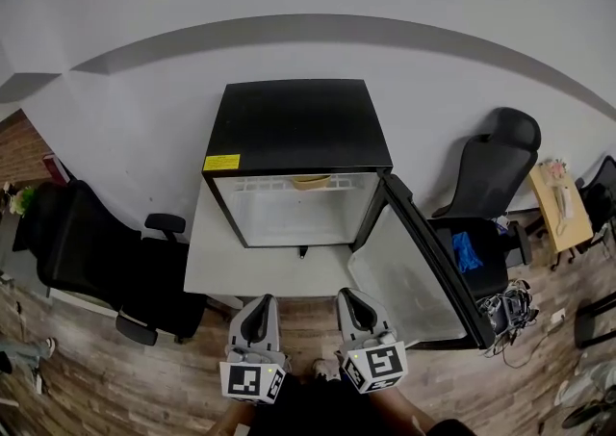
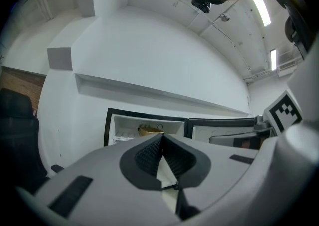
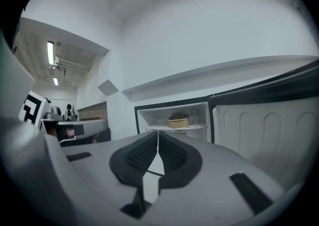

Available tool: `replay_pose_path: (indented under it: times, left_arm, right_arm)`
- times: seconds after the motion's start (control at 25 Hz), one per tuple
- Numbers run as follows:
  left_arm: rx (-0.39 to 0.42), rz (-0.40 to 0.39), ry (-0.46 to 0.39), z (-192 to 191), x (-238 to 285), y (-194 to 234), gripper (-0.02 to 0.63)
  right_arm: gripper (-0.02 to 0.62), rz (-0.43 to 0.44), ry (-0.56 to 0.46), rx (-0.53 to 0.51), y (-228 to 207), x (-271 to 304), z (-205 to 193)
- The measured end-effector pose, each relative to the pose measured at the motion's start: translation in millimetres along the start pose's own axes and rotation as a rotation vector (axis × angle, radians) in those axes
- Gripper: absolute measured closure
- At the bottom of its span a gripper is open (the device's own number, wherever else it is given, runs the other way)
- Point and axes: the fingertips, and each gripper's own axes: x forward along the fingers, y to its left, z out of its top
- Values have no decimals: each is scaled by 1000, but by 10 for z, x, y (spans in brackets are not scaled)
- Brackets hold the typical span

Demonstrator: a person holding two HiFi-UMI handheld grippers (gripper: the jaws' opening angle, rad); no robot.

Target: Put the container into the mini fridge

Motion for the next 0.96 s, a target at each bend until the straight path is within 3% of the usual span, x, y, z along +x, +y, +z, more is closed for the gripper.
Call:
replay_pose_path:
  times: [0.96]
  left_arm:
    - [-31,-33,-4,-4,-36,232,598]
  right_arm:
    - [574,-38,12,-19,186,127,-48]
